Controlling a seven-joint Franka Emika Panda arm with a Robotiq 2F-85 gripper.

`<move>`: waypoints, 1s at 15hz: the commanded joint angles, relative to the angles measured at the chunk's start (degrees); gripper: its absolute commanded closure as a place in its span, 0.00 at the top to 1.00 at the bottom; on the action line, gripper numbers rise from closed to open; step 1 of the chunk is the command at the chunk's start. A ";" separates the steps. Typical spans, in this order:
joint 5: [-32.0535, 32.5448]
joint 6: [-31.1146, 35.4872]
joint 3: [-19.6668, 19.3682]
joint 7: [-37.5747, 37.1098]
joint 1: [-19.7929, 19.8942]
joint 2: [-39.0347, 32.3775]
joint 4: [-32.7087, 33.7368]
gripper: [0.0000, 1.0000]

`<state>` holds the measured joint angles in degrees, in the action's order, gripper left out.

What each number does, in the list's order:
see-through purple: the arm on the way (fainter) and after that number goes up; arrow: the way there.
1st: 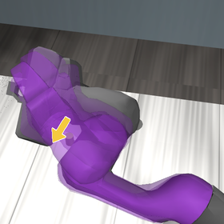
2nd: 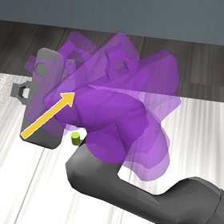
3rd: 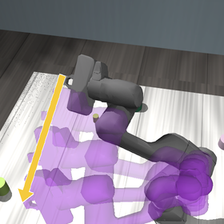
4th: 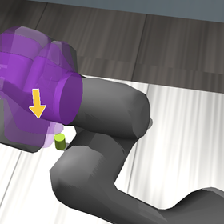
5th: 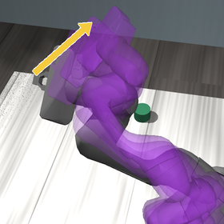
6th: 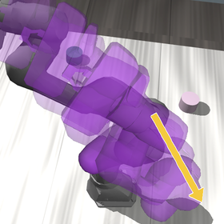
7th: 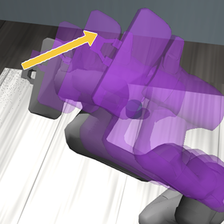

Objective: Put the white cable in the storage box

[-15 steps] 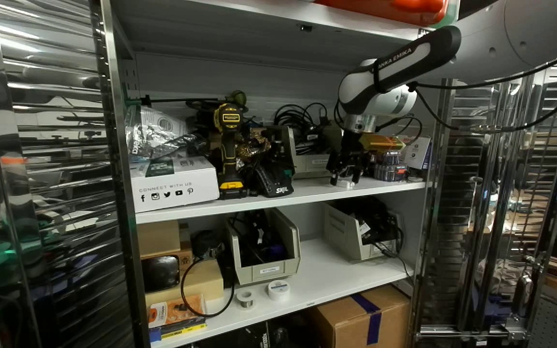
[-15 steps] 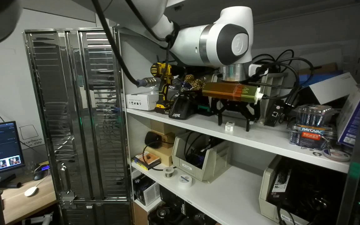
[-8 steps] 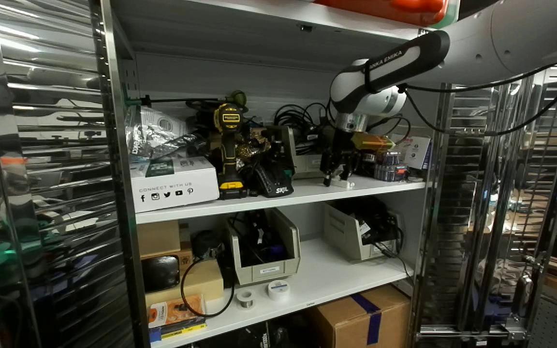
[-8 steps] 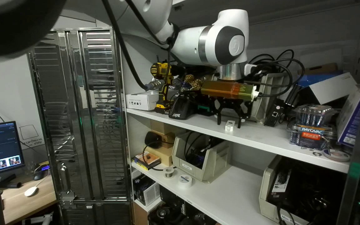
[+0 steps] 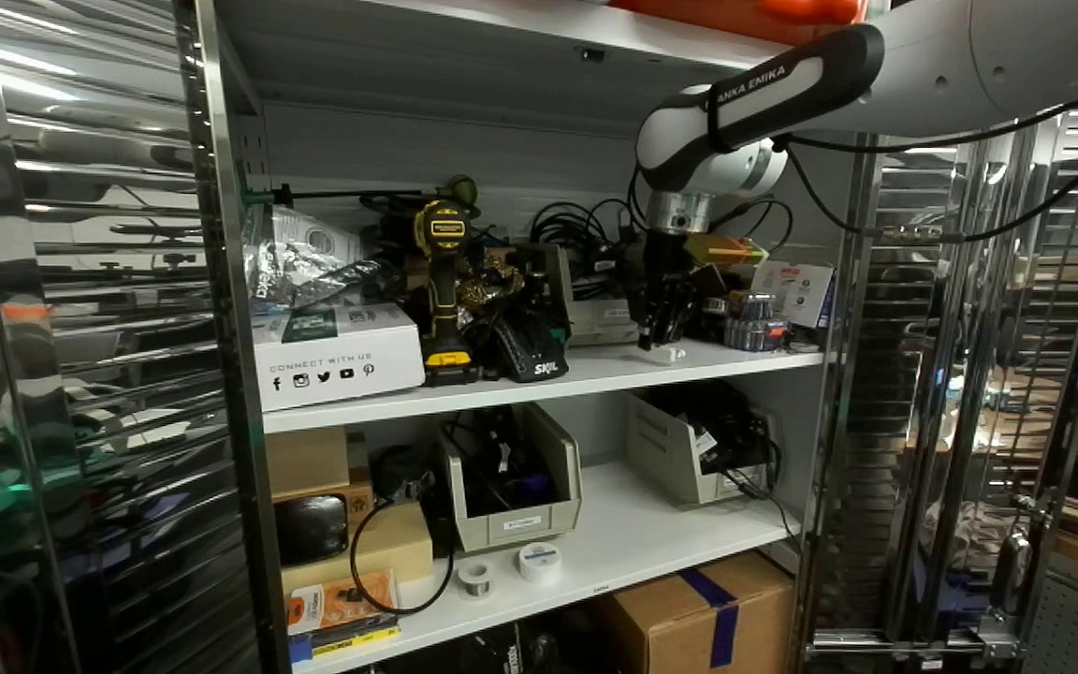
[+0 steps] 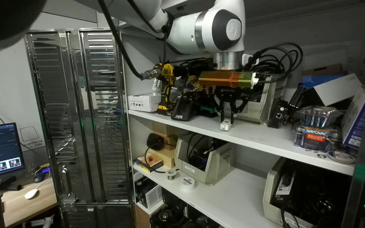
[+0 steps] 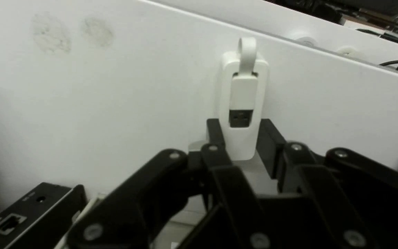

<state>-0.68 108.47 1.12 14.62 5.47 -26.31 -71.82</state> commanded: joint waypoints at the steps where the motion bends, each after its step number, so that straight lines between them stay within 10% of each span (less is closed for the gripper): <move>1: 3.05 -1.76 -0.54 0.24 -0.74 3.22 -2.60 0.16; 15: 6.75 23.15 -1.02 -8.35 -2.79 19.24 -23.46 0.16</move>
<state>4.24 126.73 0.95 6.94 4.23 -14.67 -87.44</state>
